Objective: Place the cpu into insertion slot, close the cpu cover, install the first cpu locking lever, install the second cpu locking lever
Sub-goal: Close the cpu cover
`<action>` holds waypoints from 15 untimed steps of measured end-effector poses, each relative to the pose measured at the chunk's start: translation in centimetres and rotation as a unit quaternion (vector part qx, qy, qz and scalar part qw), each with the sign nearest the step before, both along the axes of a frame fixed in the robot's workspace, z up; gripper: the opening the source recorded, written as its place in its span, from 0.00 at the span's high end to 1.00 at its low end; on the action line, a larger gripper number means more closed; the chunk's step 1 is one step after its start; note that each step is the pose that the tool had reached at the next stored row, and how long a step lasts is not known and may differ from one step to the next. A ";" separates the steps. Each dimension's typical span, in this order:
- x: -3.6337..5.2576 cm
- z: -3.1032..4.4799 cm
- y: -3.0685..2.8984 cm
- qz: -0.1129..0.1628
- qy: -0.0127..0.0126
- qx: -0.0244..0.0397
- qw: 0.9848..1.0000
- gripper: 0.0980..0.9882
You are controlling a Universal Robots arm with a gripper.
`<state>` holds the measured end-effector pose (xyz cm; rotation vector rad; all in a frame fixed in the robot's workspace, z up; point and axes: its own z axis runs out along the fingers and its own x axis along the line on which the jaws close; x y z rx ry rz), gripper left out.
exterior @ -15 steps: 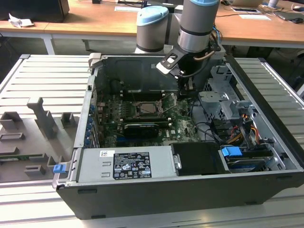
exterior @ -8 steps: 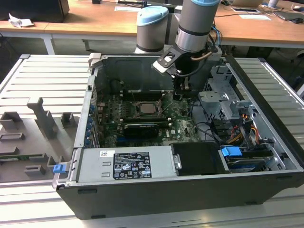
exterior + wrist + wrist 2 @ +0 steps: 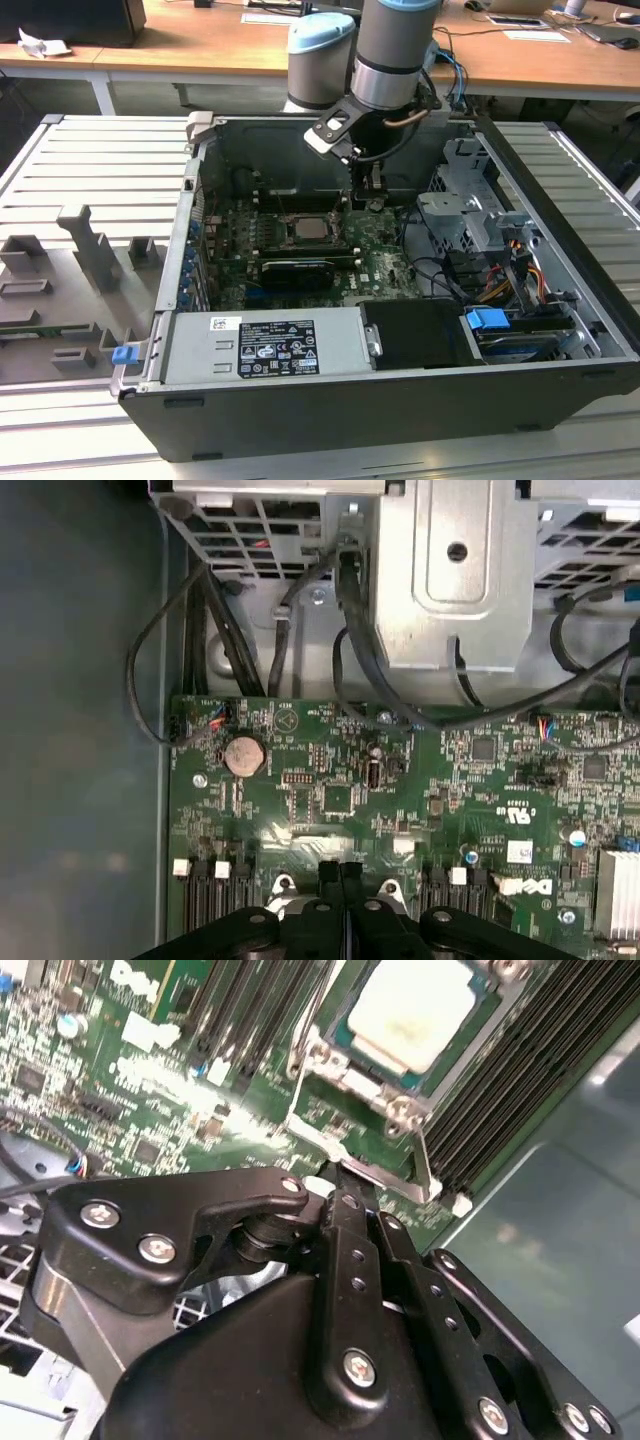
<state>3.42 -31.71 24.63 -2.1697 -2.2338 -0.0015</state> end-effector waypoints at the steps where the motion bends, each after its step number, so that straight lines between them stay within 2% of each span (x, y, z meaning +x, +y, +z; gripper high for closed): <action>1: -0.41 -0.01 0.00 0.000 -0.001 0.000 1.000 0.99; 4: -1.30 -0.02 0.00 0.000 -0.004 0.000 1.000 0.99; 6: -2.44 -0.04 0.00 0.000 -0.008 -0.001 1.000 0.99; 7: -2.72 -0.06 0.00 0.000 -0.009 -0.001 1.000 0.99; 13: -3.84 -0.39 0.00 0.000 -0.013 -0.002 1.000 0.99; 15: -4.22 -0.42 0.03 0.000 -0.013 -0.002 1.000 0.99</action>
